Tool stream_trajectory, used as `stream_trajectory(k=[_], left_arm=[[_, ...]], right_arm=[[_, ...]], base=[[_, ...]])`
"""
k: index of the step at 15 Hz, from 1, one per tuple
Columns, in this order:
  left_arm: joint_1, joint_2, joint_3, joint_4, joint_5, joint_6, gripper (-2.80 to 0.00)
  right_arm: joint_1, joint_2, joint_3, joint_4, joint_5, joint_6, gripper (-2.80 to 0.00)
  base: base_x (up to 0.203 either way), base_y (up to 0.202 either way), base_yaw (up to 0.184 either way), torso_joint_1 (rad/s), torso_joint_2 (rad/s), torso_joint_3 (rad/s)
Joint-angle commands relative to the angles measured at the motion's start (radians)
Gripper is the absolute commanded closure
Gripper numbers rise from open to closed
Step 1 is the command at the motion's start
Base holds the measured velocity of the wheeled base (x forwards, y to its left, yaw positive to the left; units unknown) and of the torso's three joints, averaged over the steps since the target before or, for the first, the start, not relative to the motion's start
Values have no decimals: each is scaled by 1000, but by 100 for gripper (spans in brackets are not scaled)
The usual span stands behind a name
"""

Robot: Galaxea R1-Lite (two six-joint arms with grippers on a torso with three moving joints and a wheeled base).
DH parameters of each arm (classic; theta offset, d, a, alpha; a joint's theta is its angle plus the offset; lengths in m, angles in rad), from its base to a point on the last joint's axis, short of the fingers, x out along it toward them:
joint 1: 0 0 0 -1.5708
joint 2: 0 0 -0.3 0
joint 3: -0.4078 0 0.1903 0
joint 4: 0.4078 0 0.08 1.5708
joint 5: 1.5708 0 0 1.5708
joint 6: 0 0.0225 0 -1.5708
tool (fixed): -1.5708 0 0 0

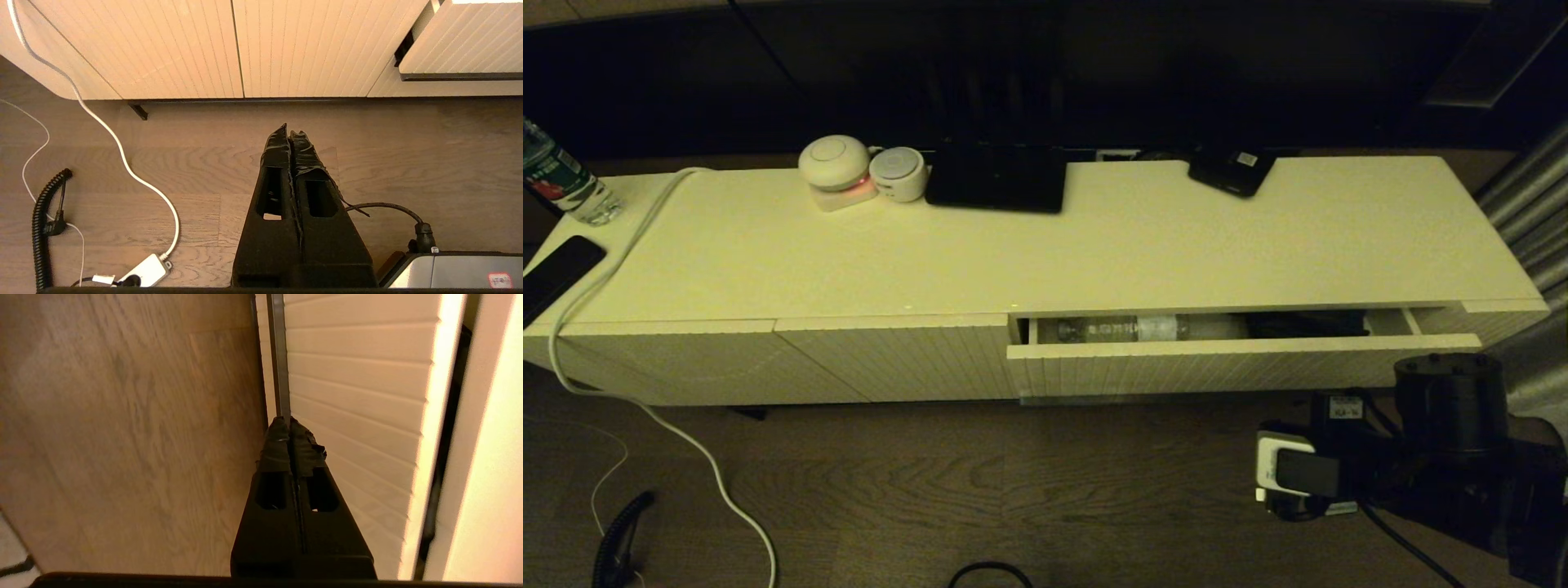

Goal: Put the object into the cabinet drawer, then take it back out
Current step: Close the drawer

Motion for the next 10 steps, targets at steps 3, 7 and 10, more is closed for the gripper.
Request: stream_trajectory(k=[3,7,10], left_arm=[[0,-2,0,-1,0,0,0],[0,-2,0,-1,0,0,0],[0,-1,1,-1,0,0,0]], right_arm=[[-15,153,-56,-176,-2,-6,0],[-16,228,-136,-254,-4,-7,0],[-19,274,-172,-281,-9,-8,0]], base=[[0,0,0,0,0,0],[0,0,0,0,0,0],[0,0,0,0,0,0]])
